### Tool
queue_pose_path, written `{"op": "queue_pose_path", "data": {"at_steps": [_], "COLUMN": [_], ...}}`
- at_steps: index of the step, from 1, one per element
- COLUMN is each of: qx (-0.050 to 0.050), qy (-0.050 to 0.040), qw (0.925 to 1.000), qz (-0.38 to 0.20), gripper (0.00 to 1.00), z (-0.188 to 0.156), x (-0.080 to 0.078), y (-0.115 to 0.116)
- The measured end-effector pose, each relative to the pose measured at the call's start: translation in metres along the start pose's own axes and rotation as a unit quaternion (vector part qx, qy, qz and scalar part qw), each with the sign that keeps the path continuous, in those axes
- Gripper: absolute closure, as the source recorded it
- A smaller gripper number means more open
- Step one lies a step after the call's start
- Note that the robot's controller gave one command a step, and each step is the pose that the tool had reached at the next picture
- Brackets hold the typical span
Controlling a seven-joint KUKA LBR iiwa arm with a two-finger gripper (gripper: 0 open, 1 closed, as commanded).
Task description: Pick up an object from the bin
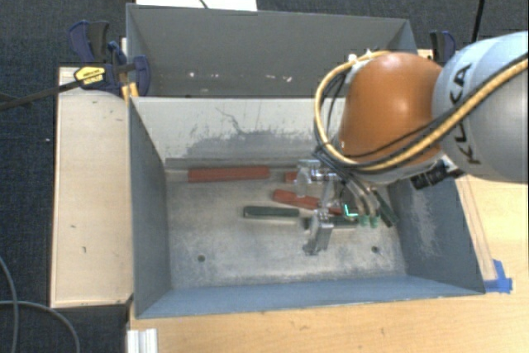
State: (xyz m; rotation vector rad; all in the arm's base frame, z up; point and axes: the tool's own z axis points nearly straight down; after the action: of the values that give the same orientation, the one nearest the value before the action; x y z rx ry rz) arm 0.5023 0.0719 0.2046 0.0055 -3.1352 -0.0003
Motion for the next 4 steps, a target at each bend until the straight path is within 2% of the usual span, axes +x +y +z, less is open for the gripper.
{"op": "queue_pose_path", "data": {"at_steps": [1, 2, 3, 4], "qx": [0.000, -0.001, 0.000, -0.001], "qy": [-0.0041, -0.0070, -0.0039, -0.0035], "qw": [1.0000, 0.9997, 0.9986, 0.9945], "qz": [0.001, 0.022, 0.053, 0.105], "gripper": [0.00, 0.00, 0.00, 0.00], "z": [-0.004, 0.078, 0.136, 0.077], "x": [-0.002, -0.030, -0.062, -0.059], "y": [0.000, -0.026, -0.051, -0.045]}}
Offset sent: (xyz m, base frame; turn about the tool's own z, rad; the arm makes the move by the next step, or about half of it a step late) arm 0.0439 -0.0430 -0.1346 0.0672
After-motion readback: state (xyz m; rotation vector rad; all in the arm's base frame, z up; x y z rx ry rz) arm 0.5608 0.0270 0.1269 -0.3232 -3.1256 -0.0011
